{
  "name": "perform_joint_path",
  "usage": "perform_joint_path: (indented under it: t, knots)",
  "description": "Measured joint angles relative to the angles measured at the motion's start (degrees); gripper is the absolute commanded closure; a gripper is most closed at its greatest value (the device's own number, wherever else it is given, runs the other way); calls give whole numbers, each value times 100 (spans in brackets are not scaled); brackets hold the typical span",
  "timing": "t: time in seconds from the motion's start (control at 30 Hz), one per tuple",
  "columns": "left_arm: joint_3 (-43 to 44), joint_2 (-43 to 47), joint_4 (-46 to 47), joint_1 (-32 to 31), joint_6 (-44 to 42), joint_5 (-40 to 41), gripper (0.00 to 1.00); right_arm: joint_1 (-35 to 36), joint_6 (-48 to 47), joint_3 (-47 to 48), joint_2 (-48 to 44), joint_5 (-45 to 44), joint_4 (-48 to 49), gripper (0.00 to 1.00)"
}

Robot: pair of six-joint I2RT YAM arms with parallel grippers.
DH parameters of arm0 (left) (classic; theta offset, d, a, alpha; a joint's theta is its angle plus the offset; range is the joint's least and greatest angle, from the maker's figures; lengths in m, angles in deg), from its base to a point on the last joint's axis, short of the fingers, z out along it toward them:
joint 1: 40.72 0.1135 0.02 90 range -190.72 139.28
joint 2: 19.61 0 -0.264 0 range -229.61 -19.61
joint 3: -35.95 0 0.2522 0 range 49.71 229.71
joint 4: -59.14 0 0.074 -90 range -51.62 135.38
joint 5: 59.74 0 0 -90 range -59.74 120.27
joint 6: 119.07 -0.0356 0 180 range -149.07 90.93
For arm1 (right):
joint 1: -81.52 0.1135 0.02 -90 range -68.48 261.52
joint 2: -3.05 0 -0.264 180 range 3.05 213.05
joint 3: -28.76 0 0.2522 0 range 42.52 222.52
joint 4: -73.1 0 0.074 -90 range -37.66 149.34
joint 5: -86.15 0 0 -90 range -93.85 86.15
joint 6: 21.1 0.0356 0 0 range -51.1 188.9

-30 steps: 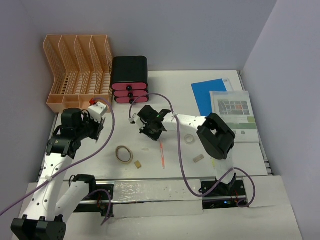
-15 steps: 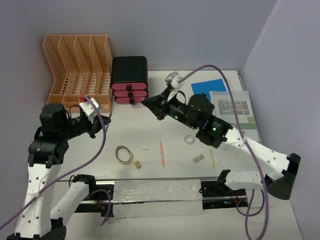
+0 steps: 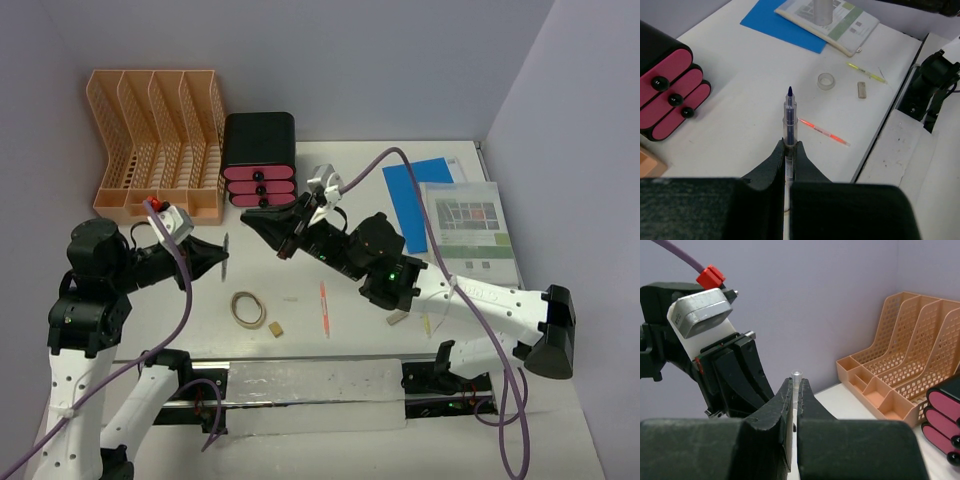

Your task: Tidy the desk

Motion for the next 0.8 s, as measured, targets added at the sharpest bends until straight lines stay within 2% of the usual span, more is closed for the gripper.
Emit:
perform_joint_path:
  t: [0.33, 0.8]
  knots:
    - [-2, -81, 242, 0, 382, -26, 100, 0, -21, -22, 100, -58, 598, 100]
    - [-38, -141, 467, 0, 568, -17, 100, 2, 134, -13, 476, 66, 633, 100]
